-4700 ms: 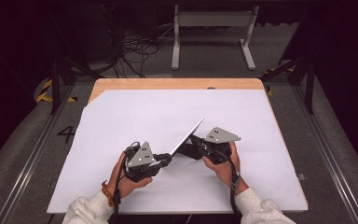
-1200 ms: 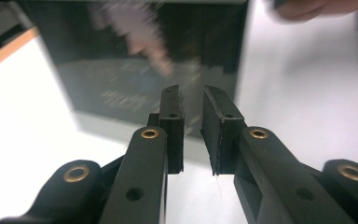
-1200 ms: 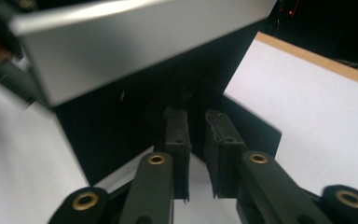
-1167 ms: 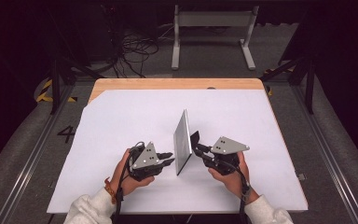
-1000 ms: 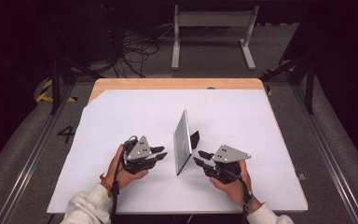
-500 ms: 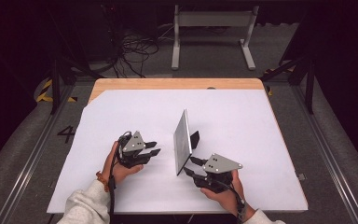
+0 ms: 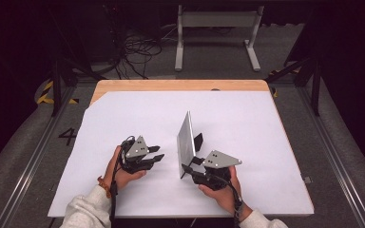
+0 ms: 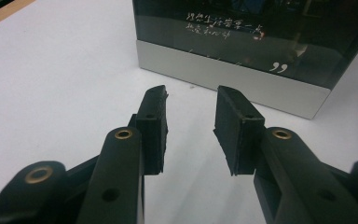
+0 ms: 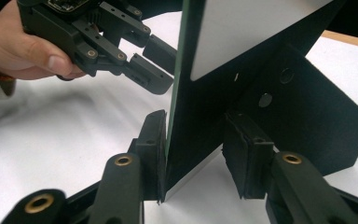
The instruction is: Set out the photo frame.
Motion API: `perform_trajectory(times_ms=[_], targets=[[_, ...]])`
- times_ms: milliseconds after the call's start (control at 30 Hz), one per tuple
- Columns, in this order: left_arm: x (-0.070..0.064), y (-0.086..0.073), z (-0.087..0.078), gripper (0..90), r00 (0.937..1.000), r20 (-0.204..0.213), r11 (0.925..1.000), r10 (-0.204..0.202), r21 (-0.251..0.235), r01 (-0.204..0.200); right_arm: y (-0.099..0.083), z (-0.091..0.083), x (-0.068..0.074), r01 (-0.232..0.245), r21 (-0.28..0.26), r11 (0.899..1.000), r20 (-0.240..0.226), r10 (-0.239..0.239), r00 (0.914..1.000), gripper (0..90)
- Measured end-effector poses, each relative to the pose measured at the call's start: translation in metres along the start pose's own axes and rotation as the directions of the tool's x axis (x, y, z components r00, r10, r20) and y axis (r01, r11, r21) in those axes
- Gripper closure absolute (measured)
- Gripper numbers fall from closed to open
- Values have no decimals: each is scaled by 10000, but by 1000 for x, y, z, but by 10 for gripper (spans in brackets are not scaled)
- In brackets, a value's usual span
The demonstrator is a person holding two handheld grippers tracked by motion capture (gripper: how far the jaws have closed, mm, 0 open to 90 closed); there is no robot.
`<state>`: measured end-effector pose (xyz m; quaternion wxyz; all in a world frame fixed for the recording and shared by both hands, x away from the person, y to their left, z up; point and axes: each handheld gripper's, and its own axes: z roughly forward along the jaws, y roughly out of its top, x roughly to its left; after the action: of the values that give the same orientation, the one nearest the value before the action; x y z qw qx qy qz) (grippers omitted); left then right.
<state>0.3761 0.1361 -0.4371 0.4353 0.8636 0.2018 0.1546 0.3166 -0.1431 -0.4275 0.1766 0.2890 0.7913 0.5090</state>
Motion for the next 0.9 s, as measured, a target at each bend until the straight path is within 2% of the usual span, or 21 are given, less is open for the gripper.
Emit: perform_trajectory(times_ms=[133,300,400,467,533,667,700,800,900], targets=[[0,1,1,619,10000,13,10000,-4,-38,4,-1,-4,-2,159,79,9998,-109,-158,9998,640],[1,3,4,569,10000,-60,10000,-17,-65,16,-3,-8,-6,109,123,9999,-273,-106,9996,663],[2,5,8,507,9999,28,9999,-111,-56,111,-4,-16,-9,588,248,9980,-327,-580,9978,672],[2,6,9,462,10000,-57,9999,-79,-63,78,-5,-18,-10,660,240,9975,-321,-652,9974,673],[2,7,11,445,10000,-11,9999,-69,-102,69,-7,-21,-12,529,241,9983,-332,-521,9981,684],[3,12,17,391,9999,11,9999,-102,-136,102,-8,-22,-10,557,225,9982,-213,-552,9982,678],[2,12,18,383,9999,3,9998,-139,-117,139,-8,-21,-9,439,185,9989,-50,-438,9990,636],[1,13,20,351,9999,-56,9999,-132,-8,132,-7,-19,-10,-227,35,9997,86,227,9997,595],[1,13,19,338,9999,-48,9999,-155,-7,155,-7,-16,-9,-327,45,9995,231,326,9992,552]])
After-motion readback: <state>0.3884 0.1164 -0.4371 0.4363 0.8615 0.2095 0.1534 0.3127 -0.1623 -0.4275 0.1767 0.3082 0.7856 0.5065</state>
